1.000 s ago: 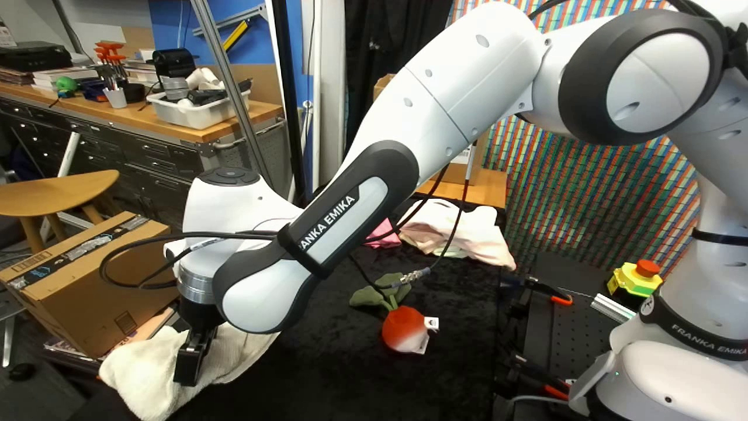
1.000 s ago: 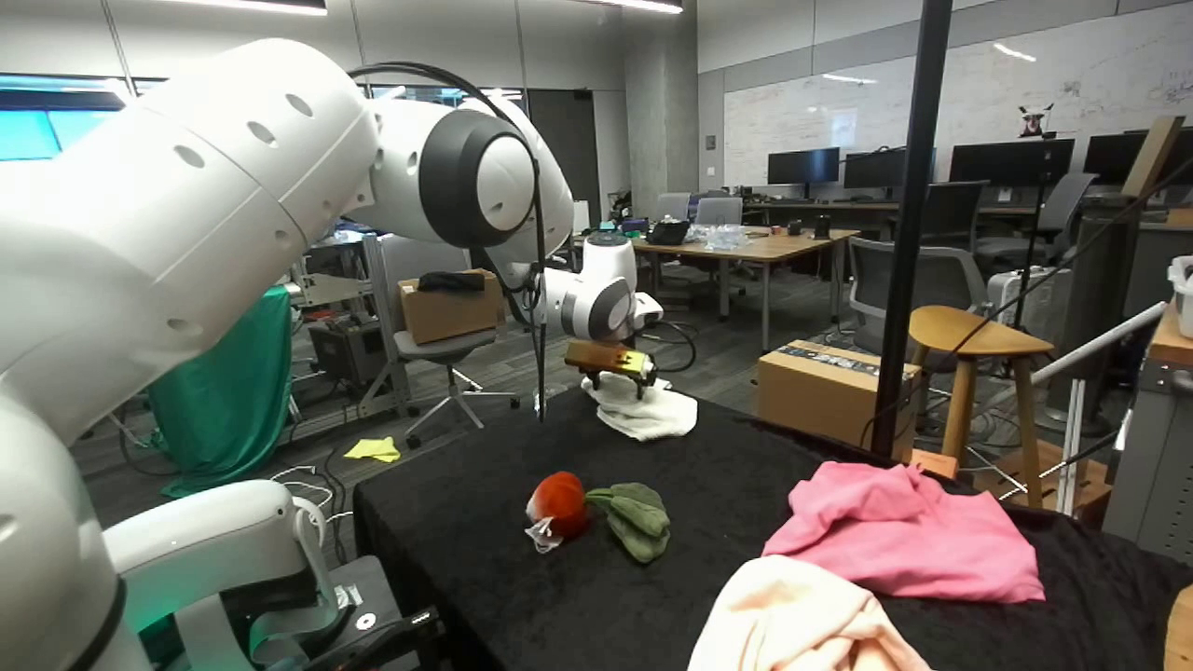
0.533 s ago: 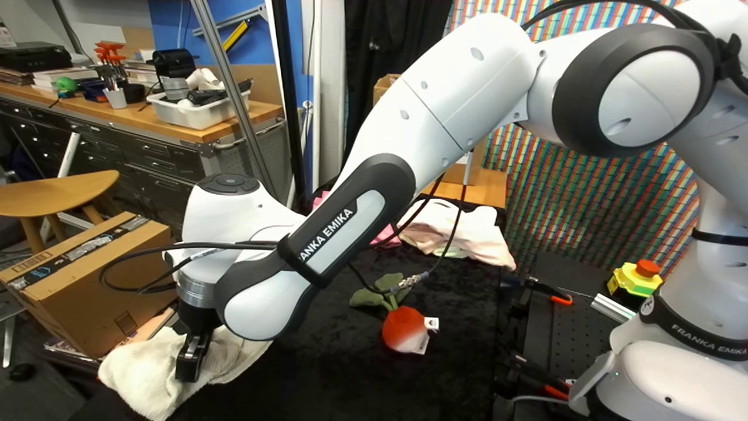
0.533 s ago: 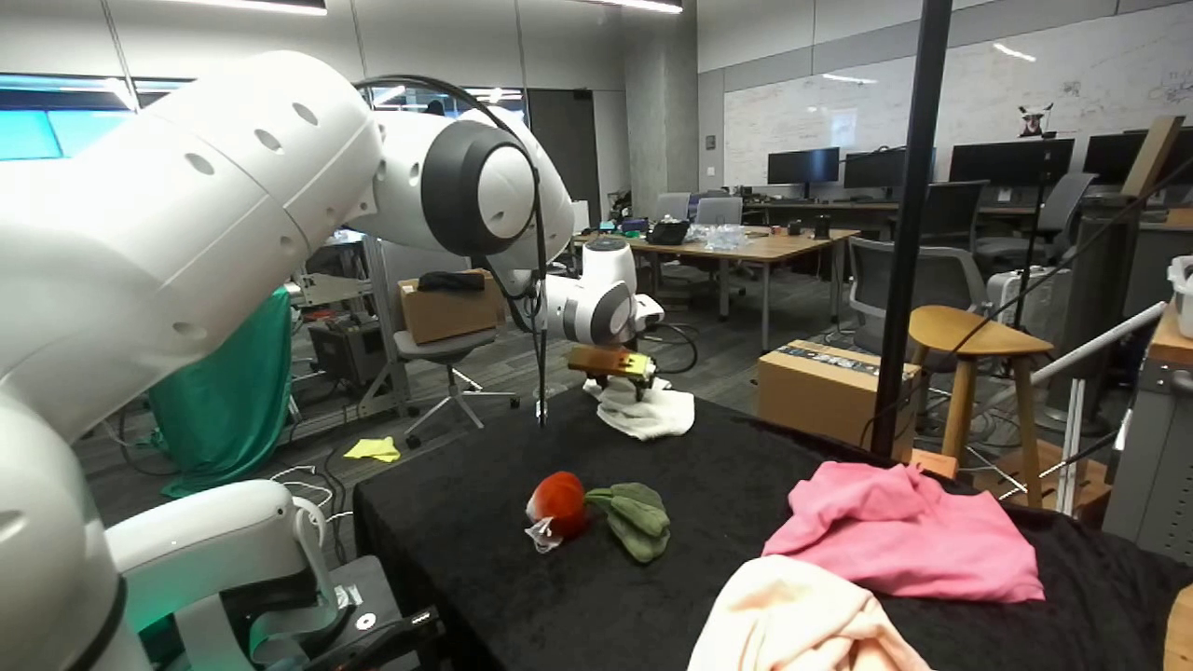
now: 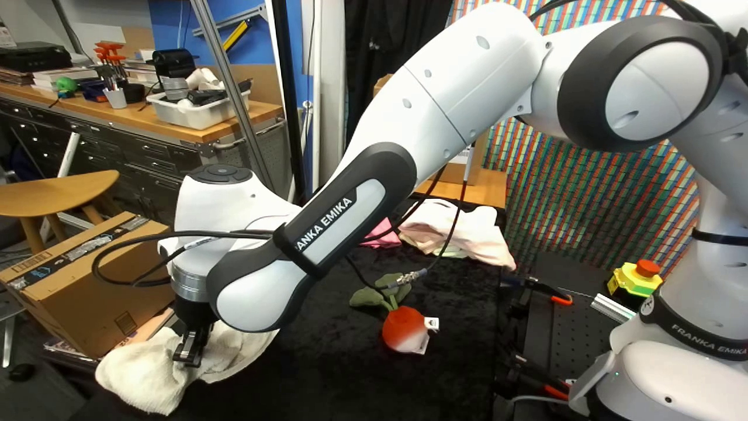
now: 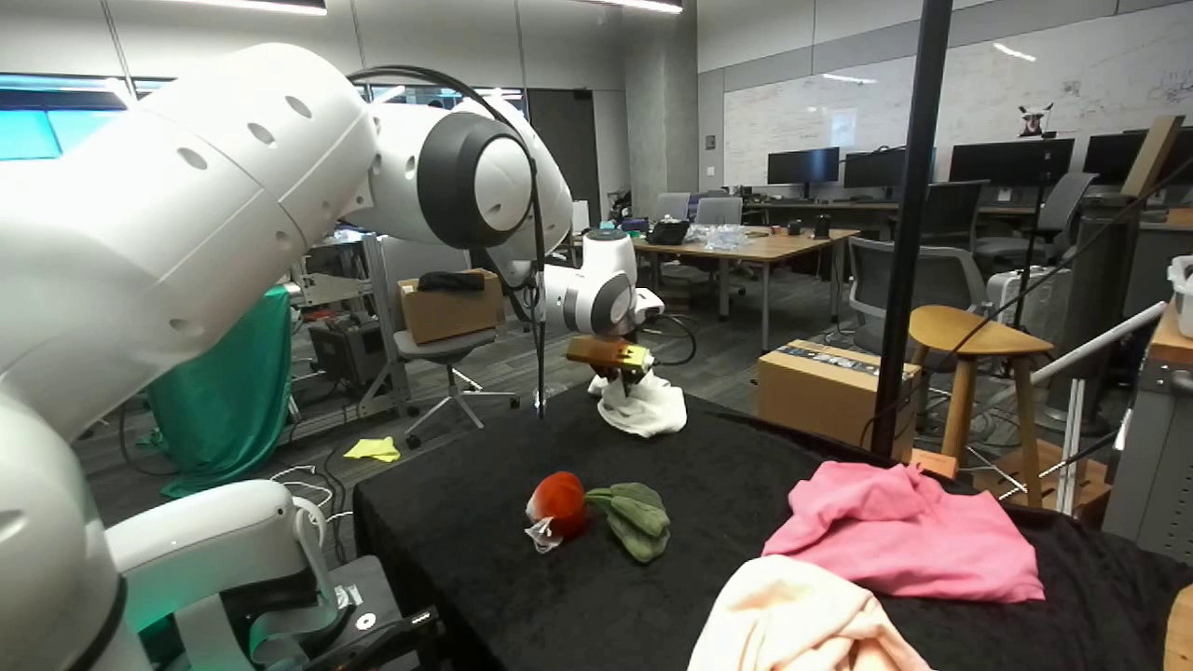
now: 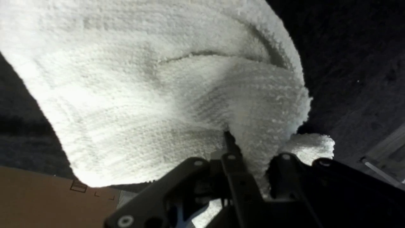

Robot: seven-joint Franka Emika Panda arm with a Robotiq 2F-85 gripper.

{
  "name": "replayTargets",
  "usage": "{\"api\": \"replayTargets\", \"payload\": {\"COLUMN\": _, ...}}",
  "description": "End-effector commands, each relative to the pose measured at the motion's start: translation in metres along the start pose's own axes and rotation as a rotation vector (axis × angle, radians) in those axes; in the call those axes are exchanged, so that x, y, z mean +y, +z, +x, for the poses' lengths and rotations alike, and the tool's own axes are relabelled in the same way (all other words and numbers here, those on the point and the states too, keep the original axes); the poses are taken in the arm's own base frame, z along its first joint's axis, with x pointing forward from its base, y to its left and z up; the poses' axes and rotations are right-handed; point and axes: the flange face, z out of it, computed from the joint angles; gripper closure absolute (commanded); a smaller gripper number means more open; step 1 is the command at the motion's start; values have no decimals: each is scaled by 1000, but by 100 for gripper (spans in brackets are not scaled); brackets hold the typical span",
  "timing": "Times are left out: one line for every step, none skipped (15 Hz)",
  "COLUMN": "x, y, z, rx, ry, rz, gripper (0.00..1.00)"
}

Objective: Put the rope, clothes and the stuffed object on top of each other

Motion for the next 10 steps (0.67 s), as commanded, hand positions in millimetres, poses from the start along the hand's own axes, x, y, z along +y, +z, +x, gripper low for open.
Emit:
{"api": "replayTargets", "payload": {"x": -8, "y": -27, "z": 9, "rx": -7, "ry": 9, "rz": -11, "gripper": 93}}
{"api": "replayTargets", "payload": {"x": -9, "y": -36, "z": 11, "rx": -10, "ry": 11, "rz": -10, "gripper": 94}}
{"api": "replayTargets", "payload": {"x": -9, "y": -46, "z": 12, "rx": -16, "ry": 17, "rz": -11, "gripper": 94}}
{"api": "replayTargets", "payload": {"x": -9, "y": -56, "z": 13, "rx": -23, "ry": 20, "rz": -8, "gripper": 94}}
{"api": "replayTargets", "payload": {"x": -8, "y": -69, "z": 14, "rx": -31, "ry": 19, "rz": -6, "gripper": 94}}
{"api": "replayTargets", "payload": {"x": -8, "y": -83, "z": 13, "rx": -41, "ry": 21, "rz": -1, "gripper": 94}}
{"api": "replayTargets", "payload": {"x": -7, "y": -97, "z": 13, "rx": -48, "ry": 21, "rz": 4, "gripper": 94}}
{"api": "replayTargets", "payload": {"x": -4, "y": -112, "z": 11, "rx": -58, "ry": 27, "rz": 4, "gripper": 94}}
{"api": "replayTargets", "payload": {"x": -1, "y": -127, "z": 9, "rx": -74, "ry": 32, "rz": 8, "gripper": 94}}
{"api": "replayTargets", "payload": {"x": 6, "y": -144, "z": 2, "rx": -99, "ry": 44, "rz": 7, "gripper": 94}}
